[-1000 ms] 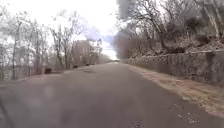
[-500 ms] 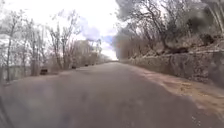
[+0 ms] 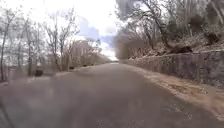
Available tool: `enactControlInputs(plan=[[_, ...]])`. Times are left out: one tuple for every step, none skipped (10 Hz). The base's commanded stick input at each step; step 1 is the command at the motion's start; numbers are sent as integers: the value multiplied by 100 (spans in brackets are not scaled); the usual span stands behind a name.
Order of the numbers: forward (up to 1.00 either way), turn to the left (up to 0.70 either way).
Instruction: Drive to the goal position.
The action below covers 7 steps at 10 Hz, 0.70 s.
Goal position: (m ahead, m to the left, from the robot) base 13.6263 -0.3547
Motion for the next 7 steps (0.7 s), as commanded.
enactControlInputs(plan=[[70, 0], [70, 0], [70, 0], [70, 0], [70, 0], [70, 0], [70, 0]])
